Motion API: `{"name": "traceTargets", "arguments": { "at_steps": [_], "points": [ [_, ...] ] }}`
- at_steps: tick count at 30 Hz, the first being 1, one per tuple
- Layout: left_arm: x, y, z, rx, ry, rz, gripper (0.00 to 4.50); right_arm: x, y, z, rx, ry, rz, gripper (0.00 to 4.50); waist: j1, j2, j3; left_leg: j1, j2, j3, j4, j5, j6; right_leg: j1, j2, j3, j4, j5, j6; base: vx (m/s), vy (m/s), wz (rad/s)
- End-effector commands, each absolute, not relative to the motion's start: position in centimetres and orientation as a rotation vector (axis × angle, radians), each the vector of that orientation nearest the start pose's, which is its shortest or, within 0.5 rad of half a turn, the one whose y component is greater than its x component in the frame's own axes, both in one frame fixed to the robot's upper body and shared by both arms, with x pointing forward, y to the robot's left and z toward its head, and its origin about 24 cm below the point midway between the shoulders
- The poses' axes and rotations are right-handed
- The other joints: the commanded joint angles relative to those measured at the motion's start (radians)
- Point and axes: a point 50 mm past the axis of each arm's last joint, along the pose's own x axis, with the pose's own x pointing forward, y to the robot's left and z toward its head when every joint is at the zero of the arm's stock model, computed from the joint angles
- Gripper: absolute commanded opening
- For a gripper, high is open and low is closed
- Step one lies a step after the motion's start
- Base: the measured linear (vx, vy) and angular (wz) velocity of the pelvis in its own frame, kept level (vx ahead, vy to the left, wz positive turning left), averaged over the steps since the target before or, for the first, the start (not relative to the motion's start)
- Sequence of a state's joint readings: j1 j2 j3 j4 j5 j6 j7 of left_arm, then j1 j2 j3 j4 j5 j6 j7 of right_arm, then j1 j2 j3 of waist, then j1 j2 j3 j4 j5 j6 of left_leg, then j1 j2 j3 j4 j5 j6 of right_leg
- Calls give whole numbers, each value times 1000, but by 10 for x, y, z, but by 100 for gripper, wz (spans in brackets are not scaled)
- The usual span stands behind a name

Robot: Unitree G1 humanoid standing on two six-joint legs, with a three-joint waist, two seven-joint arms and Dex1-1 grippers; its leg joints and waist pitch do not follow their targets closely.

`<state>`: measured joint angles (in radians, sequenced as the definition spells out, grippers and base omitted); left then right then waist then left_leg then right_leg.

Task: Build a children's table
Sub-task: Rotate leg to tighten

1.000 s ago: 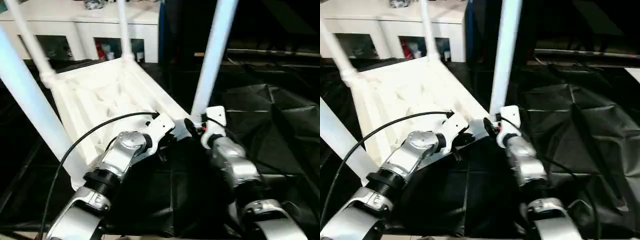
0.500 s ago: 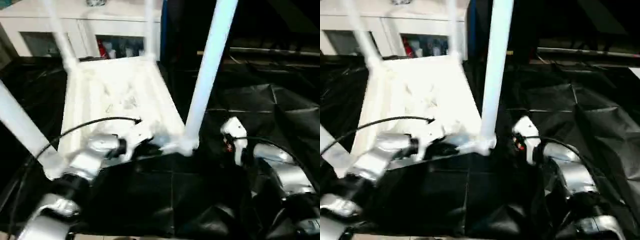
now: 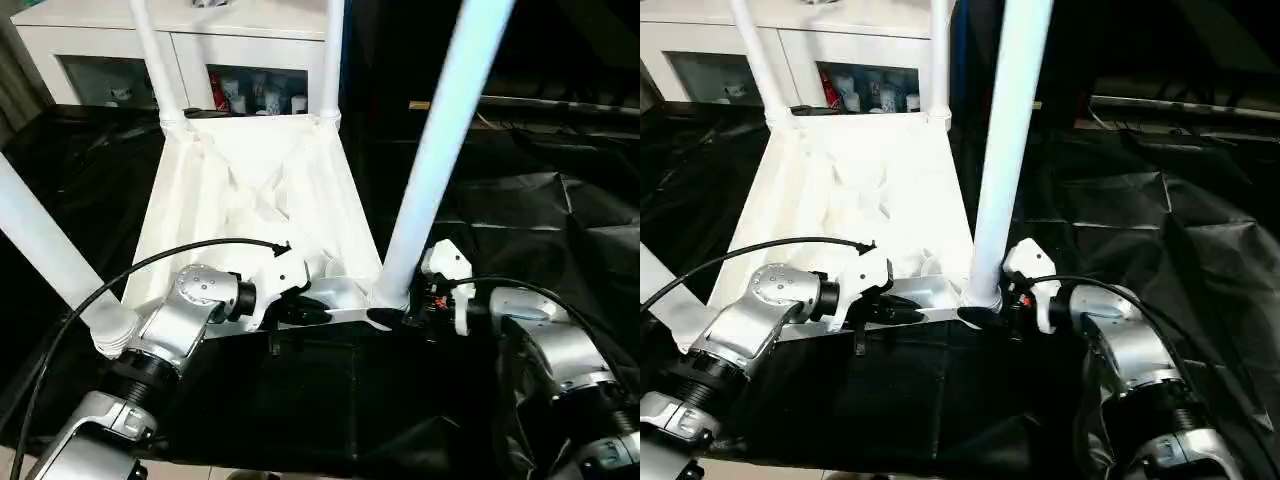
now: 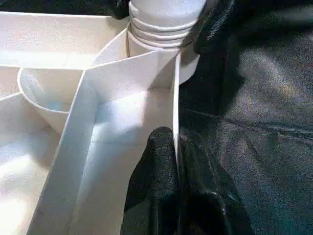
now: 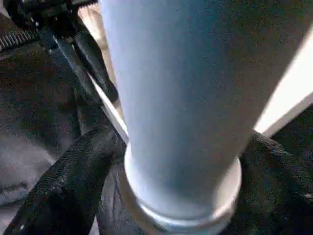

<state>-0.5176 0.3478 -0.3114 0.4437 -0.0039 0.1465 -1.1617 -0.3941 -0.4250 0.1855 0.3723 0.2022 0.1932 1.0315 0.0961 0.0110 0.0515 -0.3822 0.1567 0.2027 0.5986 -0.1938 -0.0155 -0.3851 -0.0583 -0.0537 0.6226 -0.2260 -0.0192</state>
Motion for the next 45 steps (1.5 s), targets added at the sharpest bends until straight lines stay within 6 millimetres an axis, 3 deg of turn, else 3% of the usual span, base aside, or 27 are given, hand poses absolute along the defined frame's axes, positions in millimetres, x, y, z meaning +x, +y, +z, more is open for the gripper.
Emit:
{"name": "traceTargets", "arguments": {
  "at_steps": [1, 10, 19, 22, 23, 25, 26, 28, 30, 33, 35, 38, 40, 42, 45],
  "points": [
    [297, 104, 49, 341, 376, -1407, 0, 299, -160, 52, -149, 338, 1103, 344, 0, -10, -60, 20, 89, -41, -65, -102, 86, 41, -107, 56, -70, -38, -254, 0, 0, 0],
    [298, 107, 46, 342, 386, -1390, 0, 298, -158, 46, -148, 353, 1089, 277, -1, -11, -61, 20, 89, -41, -63, -93, 87, 42, -107, 55, -67, -27, -254, 0, 0, 0],
    [296, 111, 44, 338, 408, -1380, 0, 297, -156, 41, -145, 370, 1076, 270, -2, -16, -62, 17, 87, -40, -61, -84, 93, 43, -108, 55, -66, -33, -251, 0, 0, 0],
    [307, 114, 37, 374, 433, -1213, 0, 313, -161, 29, -151, 360, 797, 270, -12, -14, -57, 20, 86, -41, -65, -119, 68, 38, -109, 55, -73, -90, -252, 0, 0, 0],
    [313, 114, 35, 385, 431, -1131, 0, 318, -163, 24, -124, 364, 688, 269, -22, -14, -49, 21, 84, -43, -71, -161, 41, 36, -109, 55, -83, -175, -243, 0, 0, 0],
    [319, 113, 33, 380, 430, -1056, 0, 323, -165, 19, -78, 373, 564, 269, -28, -16, -47, 29, 82, -46, -75, -220, 7, 34, -109, 54, -94, -286, -220, 0, 0, 0],
    [326, 104, 32, 338, 437, -936, 0, 327, -164, 9, 19, 402, 332, 269, -34, -15, -46, 34, 86, -47, -77, -250, -16, 30, -112, 60, -101, -341, -198, 0, 0, 0],
    [330, 96, 33, 293, 444, -875, 0, 328, -158, 4, 70, 411, 252, 269, -40, -16, -44, 37, 84, -51, -81, -281, -31, 28, -114, 59, -104, -387, -185, 0, 0, 0],
    [332, 83, 34, 269, 439, -853, 0, 328, -149, 0, 70, 433, 187, 269, -39, -16, -47, 38, 84, -51, -81, -270, -31, 27, -113, 59, -107, -376, -177, 0, 0, 0],
    [329, 71, 35, 272, 428, -893, 0, 328, -134, 1, 35, 426, 259, 269, -35, -16, -51, 30, 81, -45, -78, -219, 0, 33, -111, 62, -100, -263, -183, 0, 0, 0],
    [327, 66, 35, 283, 419, -931, 0, 329, -127, 3, 15, 407, 306, 269, -35, -17, -51, 27, 81, -45, -78, -212, 11, 35, -112, 61, -99, -251, -185, 0, 0, 0],
    [325, 67, 32, 301, 425, -950, 0, 332, -126, 7, 28, 368, 314, 339, -36, -17, -50, 26, 81, -45, -78, -210, 18, 36, -113, 61, -101, -265, -184, 0, 0, 0],
    [325, 71, 31, 312, 440, -944, 0, 336, -128, 13, 33, 327, 306, 345, -35, -14, -49, 28, 82, -46, -79, -225, 15, 34, -113, 61, -104, -289, -181, 0, 0, 0],
    [326, 74, 30, 319, 444, -944, 0, 338, -132, 18, 21, 303, 295, 381, -36, -15, -48, 29, 82, -47, -81, -237, 12, 32, -111, 60, -105, -307, -176, 0, 0, 0],
    [325, 81, 32, 319, 443, -965, 0, 338, -139, 33, -14, 227, 386, 402, -35, -15, -50, 26, 83, -46, -81, -228, 17, 34, -111, 61, -104, -282, -178, 0, 0, 0]
  ]
}}
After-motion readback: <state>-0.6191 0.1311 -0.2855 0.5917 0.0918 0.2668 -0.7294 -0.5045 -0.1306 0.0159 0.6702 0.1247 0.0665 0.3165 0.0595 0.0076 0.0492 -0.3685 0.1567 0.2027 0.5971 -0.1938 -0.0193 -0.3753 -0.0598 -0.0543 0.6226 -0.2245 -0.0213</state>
